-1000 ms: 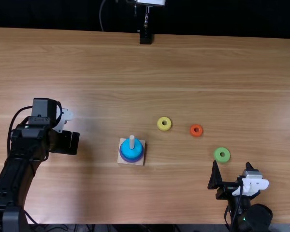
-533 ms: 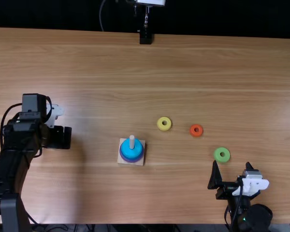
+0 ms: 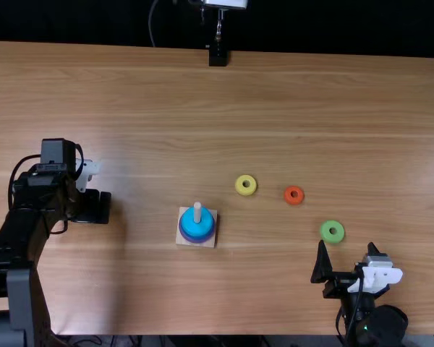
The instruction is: Build the Hanoi tower: stack the rings onto the peg from bottom to top in this color order: purple, dark blue, light blue, dark green, light green, yellow, orange.
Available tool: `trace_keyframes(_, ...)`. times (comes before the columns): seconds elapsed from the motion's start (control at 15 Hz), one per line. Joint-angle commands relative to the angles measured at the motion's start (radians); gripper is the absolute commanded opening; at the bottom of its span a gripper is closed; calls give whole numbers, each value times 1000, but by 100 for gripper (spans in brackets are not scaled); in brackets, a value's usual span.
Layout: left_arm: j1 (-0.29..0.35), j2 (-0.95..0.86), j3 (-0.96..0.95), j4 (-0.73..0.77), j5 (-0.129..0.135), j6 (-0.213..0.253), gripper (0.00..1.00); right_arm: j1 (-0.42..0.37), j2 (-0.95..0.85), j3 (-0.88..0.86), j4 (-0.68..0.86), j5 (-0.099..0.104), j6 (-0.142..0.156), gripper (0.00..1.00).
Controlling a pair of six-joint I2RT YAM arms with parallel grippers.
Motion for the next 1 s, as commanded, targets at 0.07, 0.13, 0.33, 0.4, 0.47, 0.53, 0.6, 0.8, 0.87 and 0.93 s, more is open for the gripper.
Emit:
trace_keyframes(0.07, 1, 31, 47, 2, 9, 19, 100, -14, -12, -70, -71, 11, 5, 100)
trace_keyframes(0.13, 1, 35, 56, 0, 9, 19, 100, -14, -12, -70, -71, 11, 5, 100)
trace_keyframes(0.33, 1, 40, 64, 2, 11, 20, 100, -14, -12, -70, -71, 11, 5, 100)
trace_keyframes(0.4, 1, 40, 64, 2, 11, 19, 100, -14, -12, -70, -71, 11, 5, 100)
trace_keyframes(0.47, 2, 40, 64, 2, 11, 19, 100, -12, -12, -70, -71, 11, 5, 100)
trace_keyframes(0.53, 2, 40, 64, 2, 11, 19, 100, -14, -12, -70, -71, 11, 5, 100)
trace_keyframes(0.6, 2, 40, 64, 2, 9, 19, 100, -14, -12, -70, -71, 11, 5, 100)
trace_keyframes(0.8, 1, 72, 64, 7, 11, 20, 100, -14, -12, -70, -71, 11, 5, 100)
trace_keyframes(0.87, 1, 74, 64, 13, 11, 20, 100, -14, -12, -70, -71, 11, 5, 100)
trace_keyframes(0.93, 1, 75, 64, 13, 11, 20, 100, -14, -12, -70, -71, 13, 5, 100)
